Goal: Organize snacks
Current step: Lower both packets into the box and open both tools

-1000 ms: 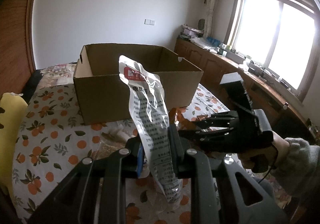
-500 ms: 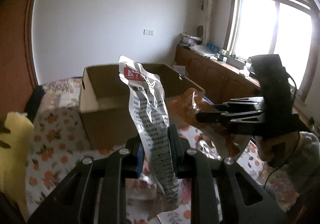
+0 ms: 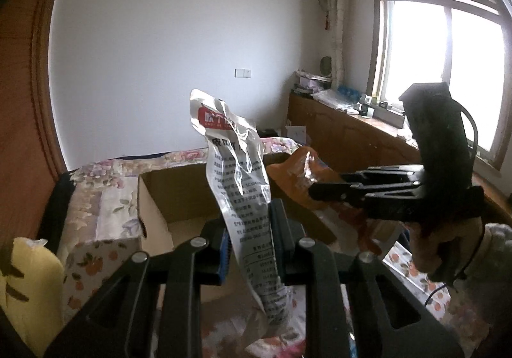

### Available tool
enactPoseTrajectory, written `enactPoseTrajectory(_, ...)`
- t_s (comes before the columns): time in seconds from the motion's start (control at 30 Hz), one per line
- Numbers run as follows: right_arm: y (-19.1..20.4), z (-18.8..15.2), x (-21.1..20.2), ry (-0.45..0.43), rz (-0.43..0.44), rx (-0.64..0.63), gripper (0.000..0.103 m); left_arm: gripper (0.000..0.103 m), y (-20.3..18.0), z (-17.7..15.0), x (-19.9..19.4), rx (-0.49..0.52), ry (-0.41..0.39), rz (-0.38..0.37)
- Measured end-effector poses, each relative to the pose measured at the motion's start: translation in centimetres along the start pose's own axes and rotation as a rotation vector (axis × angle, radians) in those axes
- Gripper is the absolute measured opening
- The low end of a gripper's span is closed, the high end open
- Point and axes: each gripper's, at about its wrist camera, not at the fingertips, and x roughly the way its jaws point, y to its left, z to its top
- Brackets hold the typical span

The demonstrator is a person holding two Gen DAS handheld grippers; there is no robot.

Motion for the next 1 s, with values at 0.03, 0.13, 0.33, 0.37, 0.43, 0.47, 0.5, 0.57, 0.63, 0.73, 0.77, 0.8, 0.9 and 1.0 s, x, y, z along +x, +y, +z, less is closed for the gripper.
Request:
enactPoseTrajectory(0.03,-0.4,0.2,0.7,0.004,-0.001,0.016,0.023,0.020,0.3,0.3,0.7,0.002,0.002,0.005)
enactPoseTrajectory(0.13,-1.7,0.6,2.2,0.003,0.000,0.049,0.023,0.020,1.1,0.7,3.0,0.024,0.012,0.025)
enactPoseTrajectory(0.33,-3.4,0.3,4.9,0.053,0.001,0.102,0.024,0.020,2.9,0.1,7.3,-0.027,0.082,0.012)
enactPoseTrajectory(0.37,-3.6,0.1,5.2,0.058,-0.009,0.111,0.024,0.020,3.3,-0.1,8.0,-0.041,0.097,0.014)
enactPoseTrajectory(0.43,-3.9,-0.2,5.5,0.063,-0.022,0.119,0.025,0.020,3.6,-0.7,8.7,-0.055,0.111,0.024)
enactPoseTrajectory(0.47,-4.1,-0.4,5.8,0.068,-0.028,0.122,0.025,0.020,3.5,-1.0,9.1,-0.053,0.119,0.030)
enactPoseTrajectory(0.5,-4.2,-0.5,5.8,0.070,-0.036,0.119,0.025,0.020,3.4,-1.2,9.2,-0.051,0.124,0.036)
enactPoseTrajectory(0.57,-4.1,-0.9,5.8,0.066,-0.064,0.112,0.026,0.021,3.4,-1.7,9.5,-0.059,0.132,0.051)
enactPoseTrajectory(0.63,-4.0,-1.1,5.5,0.053,-0.062,0.125,0.026,0.022,3.4,-2.0,9.4,-0.071,0.125,0.061)
enactPoseTrajectory(0.73,-3.6,-1.4,3.8,0.005,-0.062,0.117,0.027,0.029,2.8,-1.8,8.9,-0.069,0.114,0.077)
enactPoseTrajectory(0.77,-3.3,-1.5,3.4,0.003,-0.058,0.114,0.028,0.034,2.5,-1.7,8.6,-0.061,0.106,0.087)
enactPoseTrajectory(0.8,-3.1,-1.6,2.9,0.003,-0.053,0.111,0.029,0.035,2.3,-1.6,8.3,-0.055,0.100,0.094)
enactPoseTrajectory(0.9,-2.3,-1.9,1.5,-0.001,-0.055,0.088,0.030,0.038,1.5,-1.6,7.0,-0.040,0.088,0.108)
enactPoseTrajectory(1.0,-1.2,-2.9,-0.6,-0.002,-0.052,0.058,0.034,0.044,0.8,-2.0,5.1,-0.040,0.077,0.093)
